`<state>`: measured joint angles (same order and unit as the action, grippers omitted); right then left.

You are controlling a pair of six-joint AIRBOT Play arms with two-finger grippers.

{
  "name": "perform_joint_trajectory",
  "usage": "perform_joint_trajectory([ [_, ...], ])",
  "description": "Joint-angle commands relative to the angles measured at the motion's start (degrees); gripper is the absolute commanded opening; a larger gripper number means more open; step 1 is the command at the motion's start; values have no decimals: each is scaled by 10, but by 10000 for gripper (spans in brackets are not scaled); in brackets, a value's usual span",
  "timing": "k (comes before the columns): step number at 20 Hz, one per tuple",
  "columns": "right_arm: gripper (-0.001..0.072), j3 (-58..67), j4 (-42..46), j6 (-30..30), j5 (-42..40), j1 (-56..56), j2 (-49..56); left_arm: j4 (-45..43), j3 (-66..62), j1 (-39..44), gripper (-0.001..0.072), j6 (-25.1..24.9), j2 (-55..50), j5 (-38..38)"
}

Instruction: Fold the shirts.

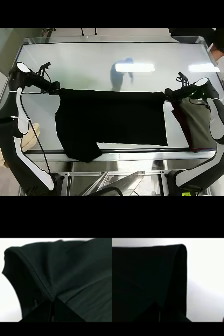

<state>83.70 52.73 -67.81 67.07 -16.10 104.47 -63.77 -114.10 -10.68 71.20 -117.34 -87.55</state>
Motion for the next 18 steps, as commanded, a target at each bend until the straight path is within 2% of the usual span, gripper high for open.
perform_joint_trajectory([
  [1, 16, 0, 41, -15, -24, 18, 1, -88, -2, 16, 17, 35, -2, -2],
  [8, 19, 0, 36, -15, -28, 26, 2, -85, -2, 34, 18, 43, -25, -25],
  [9, 63, 1, 36, -15, -23, 26, -1, -85, -9, 36, 20, 43, -26, -28],
  [10, 224, 1, 36, -15, -23, 26, -5, -84, -19, 36, 21, 43, -25, -31],
  [11, 308, 1, 35, -22, -21, 26, -11, -74, -29, 36, 21, 43, -25, -36],
  [13, 305, 1, 36, -29, -20, 26, -33, -32, -33, 36, 50, 42, -16, -36],
  [14, 305, 1, 37, -38, -18, 26, -47, -21, -33, 36, 399, 40, -11, -40],
  [15, 305, 1, 37, -45, -14, 25, -59, -22, -33, 36, 700, 51, -7, -48],
  [18, 306, 0, 73, -73, 44, 13, -101, -31, -27, 30, 695, 90, 13, -116],
])
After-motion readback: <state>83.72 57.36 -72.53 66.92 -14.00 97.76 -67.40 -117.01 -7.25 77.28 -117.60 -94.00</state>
